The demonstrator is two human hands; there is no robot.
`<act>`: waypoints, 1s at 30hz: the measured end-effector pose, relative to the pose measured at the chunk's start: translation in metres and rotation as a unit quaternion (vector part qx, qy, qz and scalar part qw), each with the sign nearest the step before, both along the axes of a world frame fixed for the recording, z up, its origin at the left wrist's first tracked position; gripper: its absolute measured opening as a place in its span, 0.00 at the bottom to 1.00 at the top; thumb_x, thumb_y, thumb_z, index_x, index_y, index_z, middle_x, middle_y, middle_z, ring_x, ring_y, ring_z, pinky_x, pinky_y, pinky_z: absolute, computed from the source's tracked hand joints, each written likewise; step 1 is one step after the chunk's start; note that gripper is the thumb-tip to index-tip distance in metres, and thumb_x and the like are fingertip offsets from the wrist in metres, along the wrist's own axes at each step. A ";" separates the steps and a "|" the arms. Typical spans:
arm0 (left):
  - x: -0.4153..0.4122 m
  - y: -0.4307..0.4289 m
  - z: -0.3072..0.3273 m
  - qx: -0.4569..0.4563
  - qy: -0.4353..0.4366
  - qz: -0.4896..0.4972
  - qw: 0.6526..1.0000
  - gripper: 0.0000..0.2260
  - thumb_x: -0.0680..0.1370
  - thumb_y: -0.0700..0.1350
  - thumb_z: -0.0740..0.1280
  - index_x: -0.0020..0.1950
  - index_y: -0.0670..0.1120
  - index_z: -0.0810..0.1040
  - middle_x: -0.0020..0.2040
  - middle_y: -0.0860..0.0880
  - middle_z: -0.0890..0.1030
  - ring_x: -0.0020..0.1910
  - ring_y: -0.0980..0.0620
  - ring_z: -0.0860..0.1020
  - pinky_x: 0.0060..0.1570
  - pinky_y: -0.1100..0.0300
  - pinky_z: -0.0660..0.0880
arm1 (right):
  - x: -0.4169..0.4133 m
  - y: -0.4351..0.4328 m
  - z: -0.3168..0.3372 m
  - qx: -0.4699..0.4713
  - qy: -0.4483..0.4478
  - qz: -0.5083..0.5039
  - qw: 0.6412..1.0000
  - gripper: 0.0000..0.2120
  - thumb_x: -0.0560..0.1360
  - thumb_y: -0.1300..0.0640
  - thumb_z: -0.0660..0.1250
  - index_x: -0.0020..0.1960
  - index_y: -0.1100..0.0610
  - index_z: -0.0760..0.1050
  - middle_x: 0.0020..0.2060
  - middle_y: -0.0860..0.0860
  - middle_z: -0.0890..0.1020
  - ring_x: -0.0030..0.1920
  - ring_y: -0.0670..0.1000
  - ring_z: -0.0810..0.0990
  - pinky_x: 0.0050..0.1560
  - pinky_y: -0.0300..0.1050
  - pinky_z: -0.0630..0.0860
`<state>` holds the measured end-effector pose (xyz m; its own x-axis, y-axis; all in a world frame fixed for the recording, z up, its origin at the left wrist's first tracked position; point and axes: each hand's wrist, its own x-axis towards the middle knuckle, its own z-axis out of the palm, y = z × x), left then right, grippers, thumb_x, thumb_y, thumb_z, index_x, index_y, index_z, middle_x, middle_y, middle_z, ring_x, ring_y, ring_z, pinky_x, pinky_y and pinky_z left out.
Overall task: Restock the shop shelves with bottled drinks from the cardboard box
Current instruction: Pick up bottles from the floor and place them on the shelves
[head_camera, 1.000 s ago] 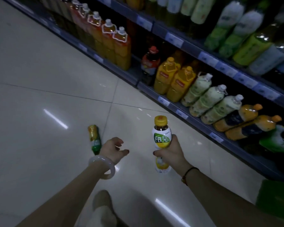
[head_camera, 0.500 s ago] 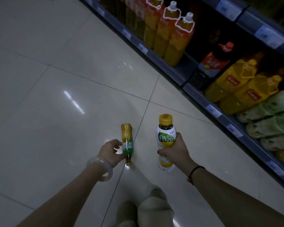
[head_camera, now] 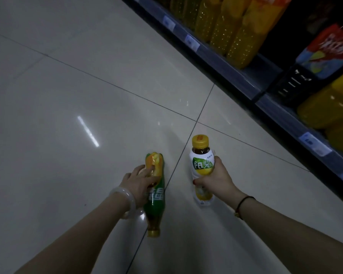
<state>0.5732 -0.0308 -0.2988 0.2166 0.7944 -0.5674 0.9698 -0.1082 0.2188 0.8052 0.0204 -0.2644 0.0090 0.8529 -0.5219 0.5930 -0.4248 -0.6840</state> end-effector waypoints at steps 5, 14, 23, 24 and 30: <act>0.004 0.014 -0.026 0.021 0.026 -0.080 0.996 0.35 0.70 0.51 0.71 0.72 0.65 0.56 0.78 0.54 0.43 0.74 0.41 0.52 0.67 0.44 0.62 | -0.001 0.011 -0.026 0.007 -0.011 -0.002 1.000 0.34 0.57 0.61 0.78 0.59 0.55 0.68 0.51 0.52 0.80 0.51 0.55 0.79 0.54 0.54 0.78; -0.001 0.026 -0.016 0.079 0.053 -0.156 0.983 0.33 0.69 0.58 0.70 0.71 0.61 0.58 0.76 0.54 0.53 0.77 0.44 0.45 0.70 0.38 0.48 | -0.003 0.012 -0.027 0.006 -0.010 -0.009 1.000 0.30 0.61 0.64 0.78 0.58 0.56 0.67 0.50 0.52 0.78 0.51 0.54 0.78 0.51 0.48 0.76; -0.001 0.018 -0.033 0.127 0.066 -0.143 0.979 0.33 0.67 0.65 0.67 0.70 0.61 0.62 0.68 0.46 0.65 0.71 0.43 0.59 0.70 0.42 0.49 | 0.008 0.004 -0.028 0.008 -0.013 -0.023 1.000 0.32 0.59 0.62 0.78 0.59 0.56 0.67 0.51 0.53 0.79 0.52 0.55 0.79 0.55 0.55 0.78; -0.002 0.015 -0.035 0.121 0.060 -0.131 0.982 0.32 0.67 0.66 0.67 0.69 0.61 0.63 0.67 0.46 0.66 0.70 0.44 0.60 0.70 0.44 0.49 | 0.008 0.004 -0.028 0.008 -0.012 -0.023 1.000 0.32 0.59 0.62 0.78 0.59 0.56 0.67 0.51 0.53 0.79 0.52 0.55 0.79 0.55 0.56 0.78; -0.007 0.006 -0.044 0.088 0.018 -0.109 0.990 0.32 0.64 0.63 0.71 0.64 0.60 0.65 0.63 0.57 0.73 0.63 0.52 0.70 0.69 0.46 0.51 | 0.005 0.002 -0.027 0.011 -0.012 -0.010 1.000 0.30 0.61 0.62 0.78 0.58 0.55 0.67 0.51 0.52 0.78 0.51 0.54 0.79 0.53 0.51 0.78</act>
<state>0.5662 -0.0253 -0.3427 0.3757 0.8179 -0.4358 0.9261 -0.3489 0.1435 0.8107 0.0227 -0.2914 0.0387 0.8638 -0.5023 0.5999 -0.4221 -0.6797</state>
